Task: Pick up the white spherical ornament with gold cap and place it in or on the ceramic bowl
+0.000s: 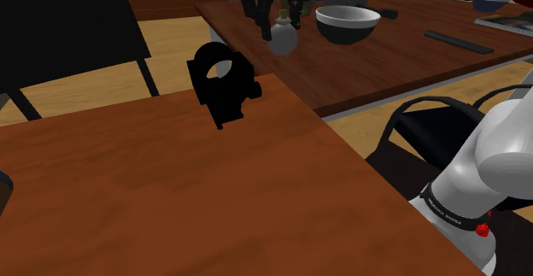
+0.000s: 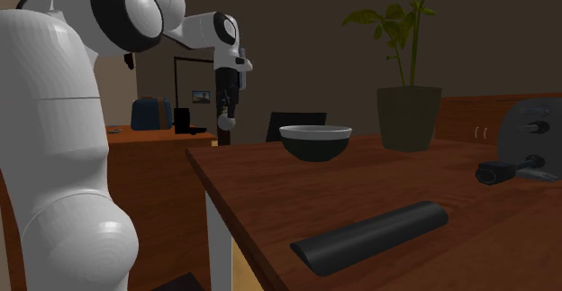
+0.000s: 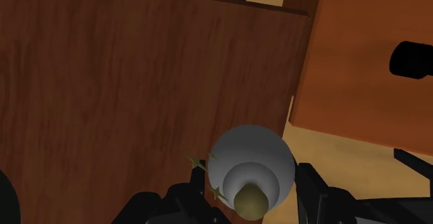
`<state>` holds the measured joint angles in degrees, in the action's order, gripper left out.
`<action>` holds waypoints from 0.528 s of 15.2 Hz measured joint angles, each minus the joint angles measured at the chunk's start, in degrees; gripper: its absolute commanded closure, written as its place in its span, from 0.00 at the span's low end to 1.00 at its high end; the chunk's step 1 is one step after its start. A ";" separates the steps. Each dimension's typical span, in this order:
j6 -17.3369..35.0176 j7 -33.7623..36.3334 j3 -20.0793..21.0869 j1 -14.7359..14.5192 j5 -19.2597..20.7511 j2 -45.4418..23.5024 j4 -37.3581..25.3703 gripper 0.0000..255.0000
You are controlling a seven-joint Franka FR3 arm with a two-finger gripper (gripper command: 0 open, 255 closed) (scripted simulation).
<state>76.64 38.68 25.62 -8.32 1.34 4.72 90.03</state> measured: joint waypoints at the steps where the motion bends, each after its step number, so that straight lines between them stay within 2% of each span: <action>1: -0.99 0.22 0.16 -0.09 0.25 -0.67 -1.59 1.00; 8: -7.56 0.91 0.82 -0.53 1.66 -4.09 -11.20 1.00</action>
<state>69.08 39.59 26.43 -8.85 3.00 0.63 78.83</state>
